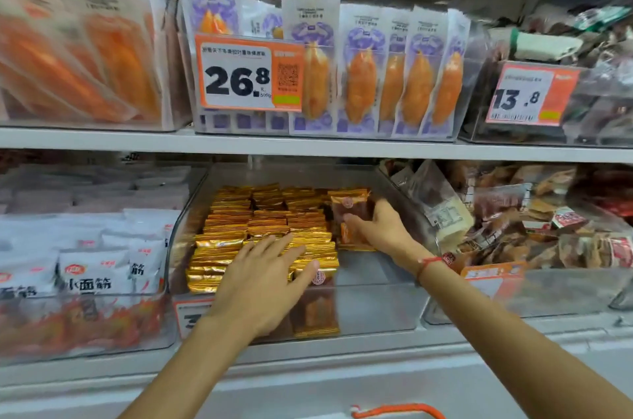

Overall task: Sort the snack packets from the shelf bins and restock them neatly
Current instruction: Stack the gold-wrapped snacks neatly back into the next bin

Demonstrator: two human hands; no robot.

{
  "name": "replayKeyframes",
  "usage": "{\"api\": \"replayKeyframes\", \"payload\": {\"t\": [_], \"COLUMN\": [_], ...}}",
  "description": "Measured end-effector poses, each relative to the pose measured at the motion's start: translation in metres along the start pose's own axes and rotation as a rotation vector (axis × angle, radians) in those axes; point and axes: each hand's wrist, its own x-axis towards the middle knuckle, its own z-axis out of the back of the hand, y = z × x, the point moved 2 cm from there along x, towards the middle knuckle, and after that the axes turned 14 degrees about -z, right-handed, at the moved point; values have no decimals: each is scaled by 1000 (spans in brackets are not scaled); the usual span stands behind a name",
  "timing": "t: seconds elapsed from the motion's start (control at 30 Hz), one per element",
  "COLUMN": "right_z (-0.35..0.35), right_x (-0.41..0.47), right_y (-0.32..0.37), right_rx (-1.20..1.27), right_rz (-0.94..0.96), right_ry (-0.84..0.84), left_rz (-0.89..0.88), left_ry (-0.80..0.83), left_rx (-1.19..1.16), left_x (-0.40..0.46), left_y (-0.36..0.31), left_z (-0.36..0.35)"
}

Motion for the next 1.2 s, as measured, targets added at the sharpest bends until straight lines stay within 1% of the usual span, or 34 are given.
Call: {"api": "replayKeyframes", "payload": {"t": [0.07, 0.1, 0.17, 0.23, 0.33, 0.43, 0.5, 0.6, 0.7, 0.83, 0.87, 0.9, 0.97, 1.0, 1.07, 1.1, 1.13, 1.17, 1.2], "right_z": [-18, -24, -32, -34, -31, -33, -36, -41, -41, -31, -24, -15, 7, 19, 36, 40, 38, 31, 20], "right_x": [30, 42, 56, 65, 72, 76, 76, 79, 79, 55, 43, 30, -5, -29, -81, -106, -126, -140, -151], "right_y": [-8, -10, -7, -5, -4, -9, -9, -8, -11, -5, -1, 2, 2, -2, -22, -36, -56, -78, -103], "right_rx": [74, 93, 27, -37, 47, 108, 85, 14, -50, -39, -67, -113, -167, -139, -45, -22, -40, -96, -193], "right_rz": [-145, -185, -206, -235, -332, -359, -367, -334, -269, -242, -219, -172, 14, 140, 371, 434, 454, 437, 386], "right_ry": [149, 220, 298, 311, 349, 377, 373, 359, 306, 354, 333, 277, 104, 20, -110, -135, -125, -85, -22], "left_rz": [-5, -5, -12, -11, -5, 6, 17, 35, 49, 41, 39, 34, -9, -58, -167, -208, -229, -231, -216], "left_ry": [-14, -22, -26, -28, -38, -36, -20, -12, -24, -49, -68, -100, -211, -308, -587, -721, -804, -837, -814], "left_rx": [25, 26, 20, 30, 49, 53, 48, 53, 52, 51, 53, 55, 51, 51, 49, 38, 18, -11, -56], "left_x": [0, 0, 1, 0, -1, -2, -2, -2, -3, -6, -5, -5, -5, -8, -24, -37, -52, -67, -82], "left_y": [1, 2, 2, 2, 0, -2, -2, -5, -6, -7, -7, -7, -7, -9, -21, -30, -40, -50, -58], "left_z": [-1, -2, -2, -2, 0, 2, 2, 5, 6, 7, 7, 7, 6, 7, 6, 2, -7, -21, -42]}}
